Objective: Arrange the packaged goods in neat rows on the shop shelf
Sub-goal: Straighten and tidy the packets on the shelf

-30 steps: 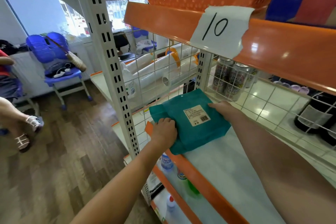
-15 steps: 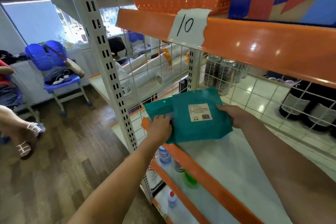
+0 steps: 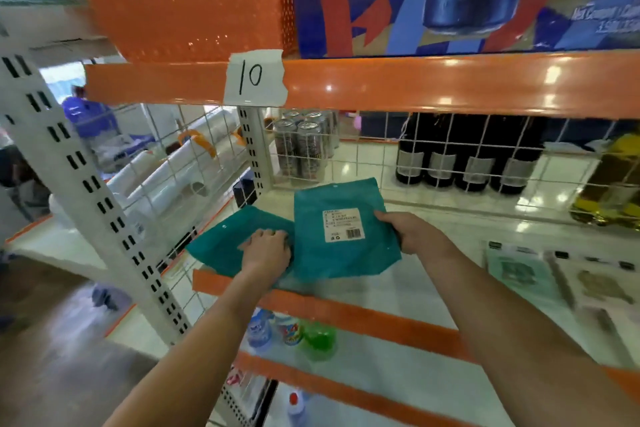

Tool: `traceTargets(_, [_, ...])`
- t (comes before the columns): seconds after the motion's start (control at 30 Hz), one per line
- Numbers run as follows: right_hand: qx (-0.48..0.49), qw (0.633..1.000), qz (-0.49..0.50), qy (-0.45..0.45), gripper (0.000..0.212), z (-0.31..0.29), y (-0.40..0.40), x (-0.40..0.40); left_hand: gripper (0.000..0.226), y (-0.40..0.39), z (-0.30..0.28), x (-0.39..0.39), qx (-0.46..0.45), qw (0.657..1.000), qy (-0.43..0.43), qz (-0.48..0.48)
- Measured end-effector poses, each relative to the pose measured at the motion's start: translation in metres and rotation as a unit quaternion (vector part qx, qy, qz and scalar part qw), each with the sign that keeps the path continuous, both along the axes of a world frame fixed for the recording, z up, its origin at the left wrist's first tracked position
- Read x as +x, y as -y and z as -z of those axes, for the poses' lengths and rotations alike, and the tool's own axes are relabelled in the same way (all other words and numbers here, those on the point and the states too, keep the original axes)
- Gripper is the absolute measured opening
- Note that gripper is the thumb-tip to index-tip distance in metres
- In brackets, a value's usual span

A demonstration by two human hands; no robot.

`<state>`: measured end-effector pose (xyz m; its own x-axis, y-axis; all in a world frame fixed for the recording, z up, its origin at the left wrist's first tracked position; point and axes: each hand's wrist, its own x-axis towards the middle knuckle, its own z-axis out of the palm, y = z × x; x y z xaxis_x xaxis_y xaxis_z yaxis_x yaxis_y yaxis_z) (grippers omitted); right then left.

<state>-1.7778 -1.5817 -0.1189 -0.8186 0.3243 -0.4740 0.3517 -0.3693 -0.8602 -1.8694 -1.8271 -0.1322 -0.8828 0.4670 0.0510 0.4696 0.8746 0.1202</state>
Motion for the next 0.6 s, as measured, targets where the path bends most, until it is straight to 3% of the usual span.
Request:
traceTargets(0.33, [-0.018,0.983,0.182,0.007,0.015,0.008,-0.006,0.110,0.035,-0.046,0.006,0.037,-0.018,0.987,-0.004,0.161])
traceTargets(0.47, [-0.026,0.975,0.221,-0.023,0.013,0.004,-0.010,0.152,0.035,-0.070,0.002,0.068,-0.037,0.975,-0.042,0.217])
traceTargets(0.6, [-0.034,0.968,0.242,-0.050,0.016,0.002,-0.025,0.201,0.036,-0.100,-0.006,0.103,-0.024,0.966,-0.012,0.256])
